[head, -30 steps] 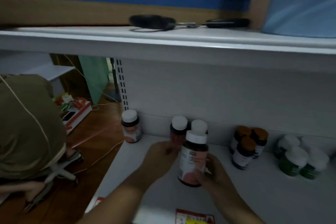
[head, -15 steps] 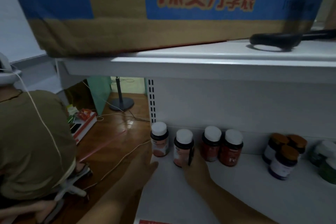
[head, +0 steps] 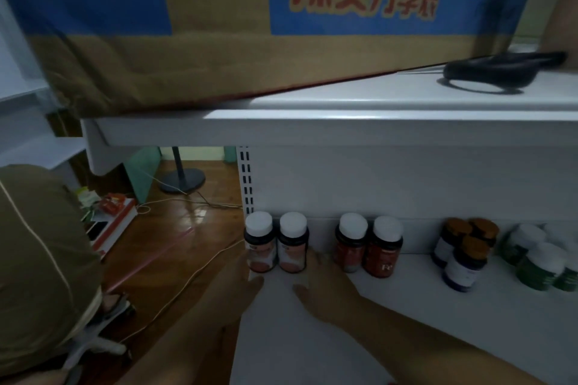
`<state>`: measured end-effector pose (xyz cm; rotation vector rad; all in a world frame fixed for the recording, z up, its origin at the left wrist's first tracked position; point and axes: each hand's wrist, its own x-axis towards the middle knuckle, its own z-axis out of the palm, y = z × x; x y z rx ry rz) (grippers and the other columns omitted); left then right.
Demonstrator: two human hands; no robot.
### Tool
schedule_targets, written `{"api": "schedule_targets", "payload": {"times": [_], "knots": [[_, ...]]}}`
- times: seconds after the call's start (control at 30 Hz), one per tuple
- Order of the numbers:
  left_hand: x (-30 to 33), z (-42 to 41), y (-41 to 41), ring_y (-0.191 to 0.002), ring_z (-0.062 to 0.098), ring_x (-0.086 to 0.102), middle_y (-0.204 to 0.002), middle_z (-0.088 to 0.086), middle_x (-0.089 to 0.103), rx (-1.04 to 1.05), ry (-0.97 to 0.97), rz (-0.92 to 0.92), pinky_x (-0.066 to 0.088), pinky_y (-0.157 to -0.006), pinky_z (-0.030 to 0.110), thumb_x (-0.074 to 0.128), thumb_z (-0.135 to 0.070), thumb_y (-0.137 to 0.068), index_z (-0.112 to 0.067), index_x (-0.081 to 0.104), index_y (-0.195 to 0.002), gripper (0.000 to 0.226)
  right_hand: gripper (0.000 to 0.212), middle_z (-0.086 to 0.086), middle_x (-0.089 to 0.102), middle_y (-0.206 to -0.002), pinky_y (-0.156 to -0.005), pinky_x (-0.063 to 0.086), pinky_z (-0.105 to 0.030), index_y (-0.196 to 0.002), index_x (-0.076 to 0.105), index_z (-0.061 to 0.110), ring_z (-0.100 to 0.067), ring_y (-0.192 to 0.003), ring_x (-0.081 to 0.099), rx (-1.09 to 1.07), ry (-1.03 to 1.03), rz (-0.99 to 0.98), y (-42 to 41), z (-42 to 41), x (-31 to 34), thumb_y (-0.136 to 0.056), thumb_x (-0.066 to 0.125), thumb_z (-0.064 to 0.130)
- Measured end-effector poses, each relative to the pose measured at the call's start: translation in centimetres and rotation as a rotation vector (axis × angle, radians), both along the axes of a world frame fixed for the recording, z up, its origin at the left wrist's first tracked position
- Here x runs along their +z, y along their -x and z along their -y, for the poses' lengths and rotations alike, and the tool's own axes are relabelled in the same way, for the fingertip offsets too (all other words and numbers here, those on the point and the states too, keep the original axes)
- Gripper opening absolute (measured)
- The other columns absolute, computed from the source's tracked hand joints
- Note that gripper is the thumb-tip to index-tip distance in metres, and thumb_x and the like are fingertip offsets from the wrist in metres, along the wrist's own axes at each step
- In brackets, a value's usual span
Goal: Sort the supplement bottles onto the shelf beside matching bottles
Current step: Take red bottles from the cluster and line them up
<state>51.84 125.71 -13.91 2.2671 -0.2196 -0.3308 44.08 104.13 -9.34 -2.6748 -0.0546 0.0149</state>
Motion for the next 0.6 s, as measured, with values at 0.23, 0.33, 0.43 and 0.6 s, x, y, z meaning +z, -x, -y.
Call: {"api": "schedule_targets", "payload": {"times": [0.23,0.33,0.43,0.6], "knots": [[10.1,4.6,6.6,-0.083,0.011,0.059,-0.096,-0.006,0.064,-0.083,-0.457,0.429,0.050,-0.077,0.022,0.050,-0.046,-0.082,-0.031,0.058,-0.105,0.029,0.072,-0.011,0.002,-0.159,-0.118,0.007,-0.035,-0.150,0.004,0.013,-0.025,-0.146,0.006,0.109,0.248,-0.058,6.0,3.9,3.0,-0.092,0.029,0.048],[13.7,8.2,10.0,-0.112,0.017,0.055,-0.126,-0.004,0.057,-0.182,-0.473,0.468,0.045,-0.095,0.027,0.042,-0.060,-0.081,-0.026,0.047,-0.128,0.058,0.067,-0.009,-0.004,-0.160,-0.118,0.005,-0.033,-0.150,0.006,0.015,-0.023,-0.147,0.000,0.169,0.269,-0.113,8.7,6.5,4.3,-0.096,0.032,0.044],[14.7,12.4,11.2,-0.146,0.027,0.012,-0.157,0.002,0.019,-0.300,-0.587,0.552,0.017,-0.118,0.044,0.015,-0.086,-0.068,-0.026,0.022,-0.146,0.099,0.065,-0.004,-0.007,-0.160,-0.119,0.003,-0.034,-0.150,0.005,0.022,-0.022,-0.147,-0.005,0.202,0.273,-0.155,11.9,10.4,5.6,-0.097,0.036,0.043],[15.7,22.2,14.6,-0.147,0.029,-0.007,-0.160,0.005,-0.002,-0.341,-0.674,0.552,0.004,-0.118,0.053,0.019,-0.076,-0.071,-0.027,0.010,-0.148,0.093,0.067,-0.010,-0.002,-0.160,-0.119,0.005,-0.040,-0.150,0.011,0.021,-0.029,-0.147,-0.001,0.125,0.290,-0.031,19.7,19.0,6.7,-0.094,0.043,0.041]]}}
